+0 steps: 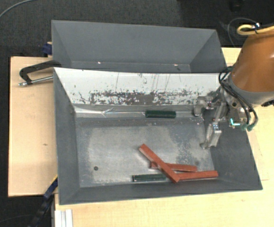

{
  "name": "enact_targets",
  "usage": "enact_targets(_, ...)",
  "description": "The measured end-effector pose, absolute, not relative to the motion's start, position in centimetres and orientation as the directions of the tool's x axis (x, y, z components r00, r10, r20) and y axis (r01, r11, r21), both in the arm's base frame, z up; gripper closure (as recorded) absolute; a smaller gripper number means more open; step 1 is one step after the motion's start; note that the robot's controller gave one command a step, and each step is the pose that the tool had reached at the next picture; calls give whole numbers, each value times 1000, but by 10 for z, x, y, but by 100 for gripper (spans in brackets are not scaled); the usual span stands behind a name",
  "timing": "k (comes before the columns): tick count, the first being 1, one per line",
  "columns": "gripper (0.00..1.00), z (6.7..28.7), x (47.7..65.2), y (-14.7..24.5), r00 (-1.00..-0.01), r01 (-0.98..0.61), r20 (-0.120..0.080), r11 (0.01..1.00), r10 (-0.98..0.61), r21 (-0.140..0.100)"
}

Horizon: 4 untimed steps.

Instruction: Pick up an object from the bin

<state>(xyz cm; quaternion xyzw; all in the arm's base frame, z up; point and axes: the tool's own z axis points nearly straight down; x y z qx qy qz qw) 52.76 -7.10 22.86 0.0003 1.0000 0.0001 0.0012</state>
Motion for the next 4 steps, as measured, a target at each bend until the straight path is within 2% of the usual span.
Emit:
enact_targets(1, 0, 122, 505, 18, -998, -68, 7, 998, -68, 5)
enact_targets(2, 0, 69, 501, 54, -980, 198, 4, 980, 198, 2)
enact_targets(3, 100, 70, 502, 53, -980, 198, 1, 980, 198, 1)
enact_targets(4, 100, 70, 497, 5, -972, 237, 1, 972, 237, -1)
